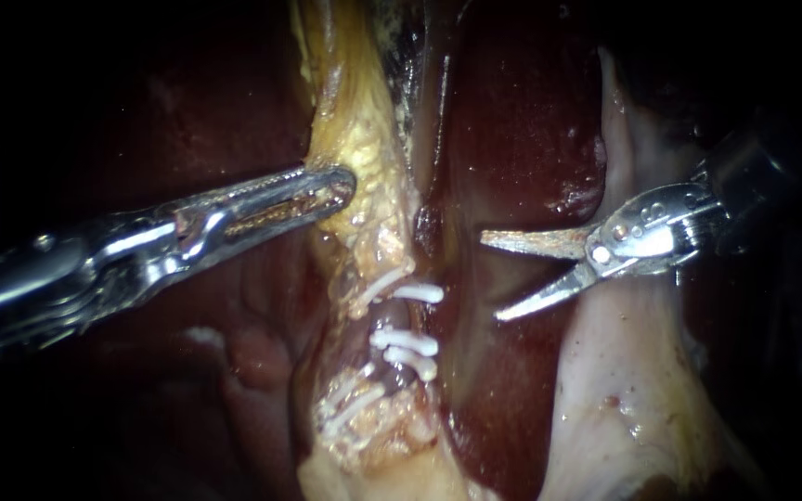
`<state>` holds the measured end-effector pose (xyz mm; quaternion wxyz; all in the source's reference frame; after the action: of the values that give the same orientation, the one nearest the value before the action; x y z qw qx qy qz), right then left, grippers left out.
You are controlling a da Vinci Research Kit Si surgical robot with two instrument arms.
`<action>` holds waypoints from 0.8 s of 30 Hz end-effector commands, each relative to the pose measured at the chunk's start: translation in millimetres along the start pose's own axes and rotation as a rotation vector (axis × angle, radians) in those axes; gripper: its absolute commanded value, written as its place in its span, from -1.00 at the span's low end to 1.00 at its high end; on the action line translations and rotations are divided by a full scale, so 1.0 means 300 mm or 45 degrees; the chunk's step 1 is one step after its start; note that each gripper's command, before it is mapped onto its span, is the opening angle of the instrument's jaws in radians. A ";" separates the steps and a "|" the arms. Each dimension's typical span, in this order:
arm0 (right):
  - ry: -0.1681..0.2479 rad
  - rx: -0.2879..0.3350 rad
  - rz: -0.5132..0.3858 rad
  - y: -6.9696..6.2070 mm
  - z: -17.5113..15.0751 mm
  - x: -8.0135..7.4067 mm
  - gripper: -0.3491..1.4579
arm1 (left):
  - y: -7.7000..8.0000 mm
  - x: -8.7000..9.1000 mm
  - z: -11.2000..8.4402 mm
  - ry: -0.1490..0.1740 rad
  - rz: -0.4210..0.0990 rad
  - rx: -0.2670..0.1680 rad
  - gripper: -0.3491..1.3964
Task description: Go to the cutting position right tube
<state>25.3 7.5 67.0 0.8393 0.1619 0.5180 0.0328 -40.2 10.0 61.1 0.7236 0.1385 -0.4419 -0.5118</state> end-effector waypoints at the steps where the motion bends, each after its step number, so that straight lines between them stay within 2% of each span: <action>1: 0.000 0.000 0.000 -0.0001 0.000 0.0000 0.98 | -0.0001 -0.0002 -0.0002 0.000 0.000 0.001 -1.00; 5: 0.003 0.007 0.005 -0.0007 0.001 -0.0008 0.98 | -0.0003 -0.0031 -0.0030 0.006 -0.005 0.007 -1.00; 6: 0.006 0.025 0.046 -0.0016 0.001 -0.0016 0.98 | -0.0003 -0.0050 -0.0048 0.010 -0.008 0.012 -1.00; 13: -0.074 0.167 0.234 -0.0117 0.014 -0.0110 0.98 | 0.0020 -0.0183 -0.0215 -0.064 -0.037 -0.004 -1.00; 16: -0.094 0.214 0.310 -0.0154 0.021 -0.0147 0.96 | 0.0022 -0.0211 -0.0287 -0.084 -0.037 -0.012 -1.00; 19: -0.107 0.244 0.372 -0.0166 0.027 -0.0168 0.96 | 0.0012 -0.0230 -0.0344 -0.100 -0.036 -0.010 -1.00; 24: -0.116 0.269 0.494 -0.0164 0.033 -0.0181 0.96 | -0.0023 -0.0253 -0.0397 -0.120 -0.029 -0.011 -1.00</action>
<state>31.1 -0.8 74.4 0.8172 0.3494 0.4377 0.1361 -31.9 13.1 49.8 0.6958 0.1167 -0.4726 -0.5282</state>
